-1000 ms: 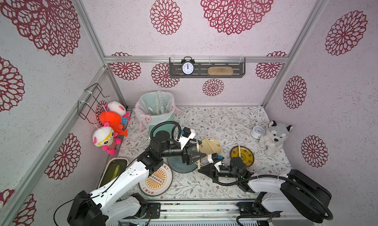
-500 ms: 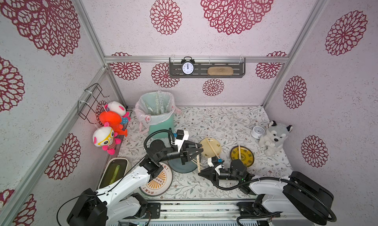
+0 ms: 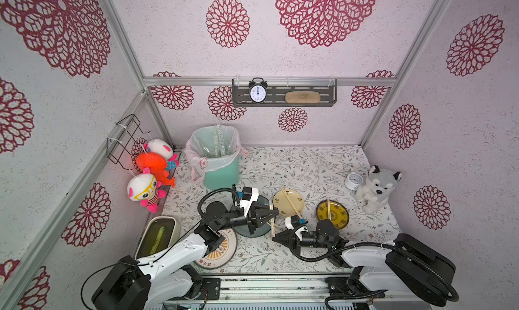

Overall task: Remove the packaging of disposable chopsticks
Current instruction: Remove the packet bag from the disposable chopsticks.

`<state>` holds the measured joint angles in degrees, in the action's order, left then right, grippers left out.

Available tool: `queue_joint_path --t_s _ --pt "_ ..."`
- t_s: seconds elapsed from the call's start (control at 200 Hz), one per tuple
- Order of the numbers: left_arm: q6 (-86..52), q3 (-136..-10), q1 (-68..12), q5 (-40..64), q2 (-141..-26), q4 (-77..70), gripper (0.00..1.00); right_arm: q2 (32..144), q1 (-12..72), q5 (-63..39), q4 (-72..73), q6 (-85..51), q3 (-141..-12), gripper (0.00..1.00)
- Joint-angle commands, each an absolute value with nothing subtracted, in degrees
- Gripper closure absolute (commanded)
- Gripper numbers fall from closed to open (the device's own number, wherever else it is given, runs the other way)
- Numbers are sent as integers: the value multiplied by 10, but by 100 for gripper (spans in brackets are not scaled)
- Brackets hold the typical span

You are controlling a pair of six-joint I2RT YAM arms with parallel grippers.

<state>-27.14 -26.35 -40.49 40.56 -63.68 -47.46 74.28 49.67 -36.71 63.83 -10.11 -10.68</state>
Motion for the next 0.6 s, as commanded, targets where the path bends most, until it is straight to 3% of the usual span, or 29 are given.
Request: queue_joint_path --t_s 0.0,0.27,0.59 --pt "-263 -259 -411 392 -626 -481 100 750 498 -365 682 -98 -116 100" --pt "-240 -247 -424 376 -615 -443 100 763 500 -352 728 -112 -114 100" --pt "-240 -194 -434 340 -617 -452 100 671 498 -329 653 -87 -143 100"
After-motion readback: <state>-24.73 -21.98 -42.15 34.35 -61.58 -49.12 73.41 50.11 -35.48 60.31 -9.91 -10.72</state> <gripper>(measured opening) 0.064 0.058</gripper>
